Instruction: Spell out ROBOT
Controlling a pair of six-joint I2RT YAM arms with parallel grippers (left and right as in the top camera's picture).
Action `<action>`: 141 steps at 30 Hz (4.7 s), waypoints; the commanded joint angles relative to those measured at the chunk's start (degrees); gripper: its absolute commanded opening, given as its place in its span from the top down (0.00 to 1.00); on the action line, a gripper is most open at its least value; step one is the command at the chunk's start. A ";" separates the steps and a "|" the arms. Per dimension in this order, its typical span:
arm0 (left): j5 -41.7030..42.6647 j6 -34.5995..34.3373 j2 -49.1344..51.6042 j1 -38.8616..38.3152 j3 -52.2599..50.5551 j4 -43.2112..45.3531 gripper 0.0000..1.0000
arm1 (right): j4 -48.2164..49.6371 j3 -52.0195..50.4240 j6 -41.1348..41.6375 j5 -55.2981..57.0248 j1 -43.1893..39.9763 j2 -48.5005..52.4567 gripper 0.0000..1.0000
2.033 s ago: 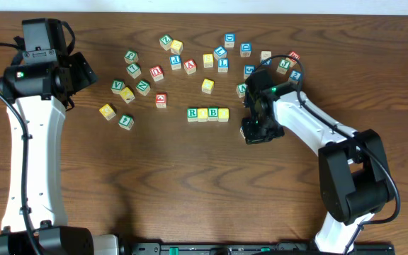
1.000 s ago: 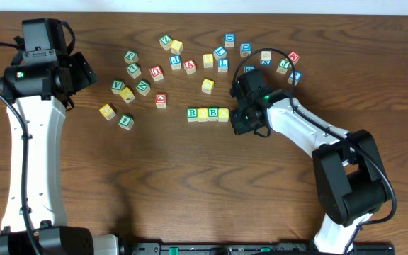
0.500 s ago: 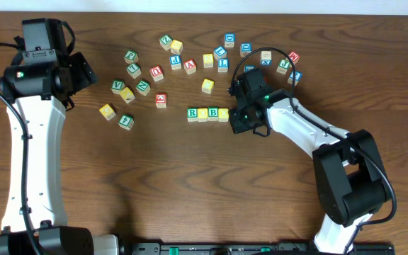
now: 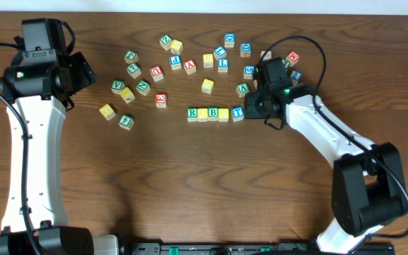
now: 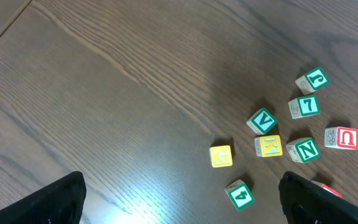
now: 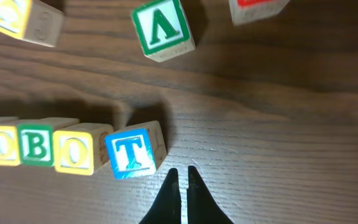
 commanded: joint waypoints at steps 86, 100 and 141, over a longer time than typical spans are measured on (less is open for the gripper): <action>-0.98 -0.04 -0.57 0.24 -0.85 0.04 0.03 | -6.78 1.51 -8.28 -5.14 -7.58 -32.83 0.01; -0.98 -0.04 -0.57 0.24 -0.85 0.04 0.02 | -14.62 1.49 -8.66 3.58 -7.58 -53.51 0.01; -0.98 -0.04 -0.57 0.24 -0.85 0.04 0.02 | 32.50 -64.37 -8.44 9.79 -14.67 -104.08 0.01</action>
